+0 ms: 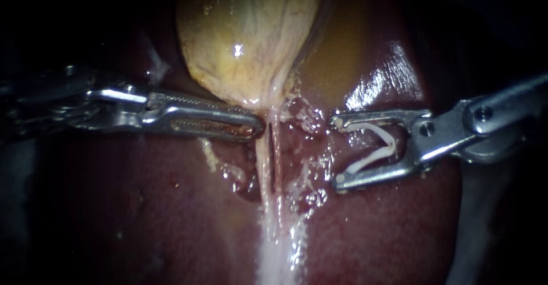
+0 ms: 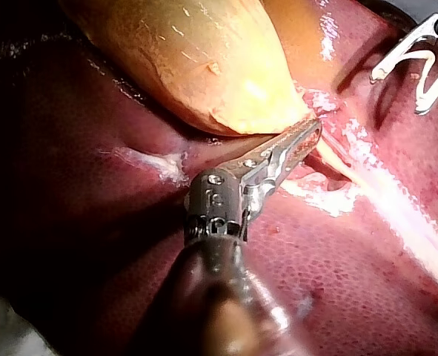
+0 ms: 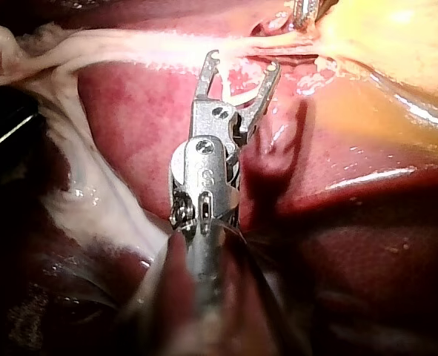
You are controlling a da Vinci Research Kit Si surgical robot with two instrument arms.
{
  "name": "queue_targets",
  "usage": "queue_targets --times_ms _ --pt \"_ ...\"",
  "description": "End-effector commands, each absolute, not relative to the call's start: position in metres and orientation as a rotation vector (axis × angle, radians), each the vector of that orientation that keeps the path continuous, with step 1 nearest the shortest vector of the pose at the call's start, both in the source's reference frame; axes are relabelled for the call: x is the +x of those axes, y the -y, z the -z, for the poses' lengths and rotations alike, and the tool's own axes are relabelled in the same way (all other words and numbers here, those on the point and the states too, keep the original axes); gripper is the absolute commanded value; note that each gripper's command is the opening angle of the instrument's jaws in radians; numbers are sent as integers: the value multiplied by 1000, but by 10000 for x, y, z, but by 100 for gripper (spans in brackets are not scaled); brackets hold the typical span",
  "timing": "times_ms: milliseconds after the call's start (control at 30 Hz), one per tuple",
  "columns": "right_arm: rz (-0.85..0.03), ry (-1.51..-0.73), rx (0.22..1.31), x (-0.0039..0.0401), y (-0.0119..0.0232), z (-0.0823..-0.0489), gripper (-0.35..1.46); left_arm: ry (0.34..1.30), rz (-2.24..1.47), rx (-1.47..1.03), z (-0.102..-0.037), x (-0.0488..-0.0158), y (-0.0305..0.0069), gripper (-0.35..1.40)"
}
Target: Clipping first clip left tube
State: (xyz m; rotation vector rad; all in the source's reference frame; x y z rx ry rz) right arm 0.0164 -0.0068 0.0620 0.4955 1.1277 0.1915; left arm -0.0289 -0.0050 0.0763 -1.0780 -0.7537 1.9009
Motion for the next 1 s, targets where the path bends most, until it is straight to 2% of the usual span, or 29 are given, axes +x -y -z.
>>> queue_targets --times_ms 33,400,1000 --pt "-194 -1127 497 163 68 -620 50 754 -1901 -1078 -762 -288 50 -35" --pt "-205 -1128 503 163 68 -619 50 777 -1894 -1076 -744 -271 43 -35" --pt "-227 -1138 510 166 69 -618 50 768 -1869 -1080 -670 -251 44 -35"
